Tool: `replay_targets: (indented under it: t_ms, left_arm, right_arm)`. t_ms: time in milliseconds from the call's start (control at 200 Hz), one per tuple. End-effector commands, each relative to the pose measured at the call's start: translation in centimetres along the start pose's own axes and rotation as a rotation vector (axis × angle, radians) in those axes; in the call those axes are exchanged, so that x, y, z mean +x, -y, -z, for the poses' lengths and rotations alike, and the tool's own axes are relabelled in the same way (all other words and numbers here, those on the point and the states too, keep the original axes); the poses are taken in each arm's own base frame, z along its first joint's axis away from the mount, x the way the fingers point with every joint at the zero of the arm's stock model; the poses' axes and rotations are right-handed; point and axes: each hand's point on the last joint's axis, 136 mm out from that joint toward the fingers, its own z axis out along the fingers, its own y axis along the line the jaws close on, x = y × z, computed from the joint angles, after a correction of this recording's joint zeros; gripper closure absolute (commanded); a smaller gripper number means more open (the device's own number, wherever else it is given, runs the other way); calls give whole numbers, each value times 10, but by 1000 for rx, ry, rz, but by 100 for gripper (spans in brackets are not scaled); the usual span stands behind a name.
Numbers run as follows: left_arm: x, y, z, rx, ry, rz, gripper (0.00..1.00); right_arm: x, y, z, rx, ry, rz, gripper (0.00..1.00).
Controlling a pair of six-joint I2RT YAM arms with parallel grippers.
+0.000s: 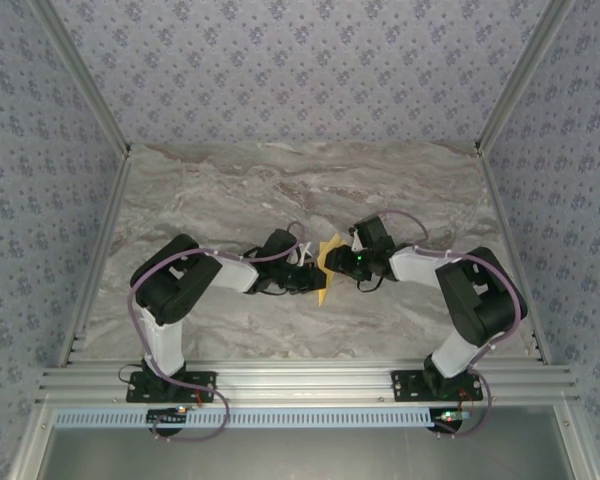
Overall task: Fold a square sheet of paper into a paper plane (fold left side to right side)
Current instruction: Fold the wing for the fifth time at the center of the table.
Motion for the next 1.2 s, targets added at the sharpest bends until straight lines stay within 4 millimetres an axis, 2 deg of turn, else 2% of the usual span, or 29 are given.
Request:
replay_targets:
  t_ms: [0,165,380,575,715,839,1199]
  left_arm:
    - [-5,16,-1,42,9,-42,81]
    - [-6,21,5,41,19,-64,74]
    - [-11,29,23,34,54,-91,64]
    - [-17,21,42,5,91,-75,53]
    - [-33,12,57,-5,126,-38,53]
    - [-47,11,61,7,136,-24,54]
    - [-62,7,41,27,95,3,60]
  right_arm:
    - [8,25,-7,122,-38,-45,51]
    - [11,31,-8,149,-50,-52,51]
    - [13,34,-8,161,-57,-52,51]
    - [12,32,-8,153,-56,-50,51]
    - [12,31,-8,152,-59,-48,51]
    - [12,31,-8,151,-59,-46,51]
    - [14,30,-8,150,-65,-43,51]
